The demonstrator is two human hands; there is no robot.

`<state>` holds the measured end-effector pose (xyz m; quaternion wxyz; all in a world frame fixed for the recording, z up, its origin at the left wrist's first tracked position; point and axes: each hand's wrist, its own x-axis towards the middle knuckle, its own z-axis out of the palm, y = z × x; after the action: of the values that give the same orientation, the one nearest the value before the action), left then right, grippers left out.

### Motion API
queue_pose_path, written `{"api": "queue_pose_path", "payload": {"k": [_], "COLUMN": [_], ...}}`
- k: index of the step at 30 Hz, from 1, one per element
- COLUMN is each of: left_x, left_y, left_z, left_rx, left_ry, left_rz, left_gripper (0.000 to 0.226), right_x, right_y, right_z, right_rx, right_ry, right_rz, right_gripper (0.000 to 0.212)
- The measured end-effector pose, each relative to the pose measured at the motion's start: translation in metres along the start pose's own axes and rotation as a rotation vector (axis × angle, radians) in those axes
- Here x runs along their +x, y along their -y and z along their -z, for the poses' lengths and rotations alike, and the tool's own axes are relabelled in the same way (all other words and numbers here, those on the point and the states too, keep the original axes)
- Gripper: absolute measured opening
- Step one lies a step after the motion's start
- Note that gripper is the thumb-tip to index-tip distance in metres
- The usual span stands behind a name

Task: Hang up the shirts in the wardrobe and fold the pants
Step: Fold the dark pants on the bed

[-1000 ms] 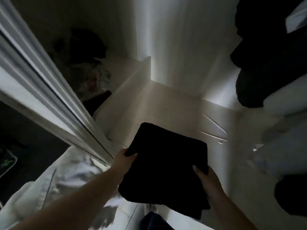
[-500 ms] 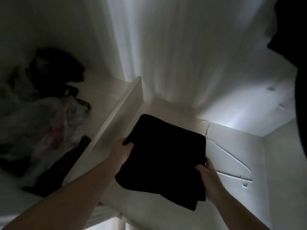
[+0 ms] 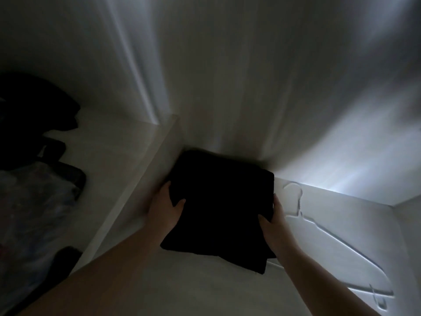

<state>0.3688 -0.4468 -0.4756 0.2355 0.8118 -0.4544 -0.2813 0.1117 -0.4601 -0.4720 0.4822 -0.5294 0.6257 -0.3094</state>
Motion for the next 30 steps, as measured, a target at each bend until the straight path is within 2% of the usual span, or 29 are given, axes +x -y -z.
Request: {"api": "queue_pose_path", "payload": {"k": [2, 4, 6, 7, 9, 12, 17, 23, 30], "left_x": [-0.008, -0.015, -0.020, -0.021, -0.019, -0.008, 0.015, 0.037, 0.042], "left_y": [0.003, 0.002, -0.003, -0.005, -0.003, 0.010, 0.020, 0.014, 0.010], "left_z": [-0.002, -0.010, -0.020, -0.025, -0.032, -0.040, -0.058, -0.067, -0.066], "left_rx": [0.129, 0.298, 0.447, 0.518, 0.644, 0.728, 0.682, 0.698, 0.708], "left_ry": [-0.064, -0.119, -0.113, -0.086, -0.026, 0.040, 0.103, 0.176, 0.250], "left_rz": [-0.136, -0.355, -0.550, -0.588, -0.540, -0.441, -0.394, -0.351, -0.310], "left_gripper": [0.074, 0.074, 0.070, 0.068, 0.072, 0.087, 0.092, 0.101, 0.098], "right_x": [-0.002, -0.004, -0.004, -0.002, 0.003, 0.014, 0.034, 0.059, 0.064], "right_y": [-0.002, -0.002, -0.002, -0.003, -0.008, -0.028, -0.050, -0.051, -0.044], "right_z": [-0.002, -0.006, -0.013, -0.017, -0.024, -0.030, -0.040, -0.041, -0.042], "right_rx": [-0.157, -0.464, -0.766, -0.835, -0.893, -0.898, -0.917, -0.974, -1.033], "right_ry": [-0.032, -0.074, -0.089, -0.075, -0.041, 0.006, 0.034, 0.079, 0.161], "right_rz": [0.073, 0.177, 0.411, 0.496, 0.511, 0.379, 0.276, 0.248, 0.184], "right_gripper": [0.072, 0.077, 0.075, 0.073, 0.073, 0.075, 0.073, 0.071, 0.075]}}
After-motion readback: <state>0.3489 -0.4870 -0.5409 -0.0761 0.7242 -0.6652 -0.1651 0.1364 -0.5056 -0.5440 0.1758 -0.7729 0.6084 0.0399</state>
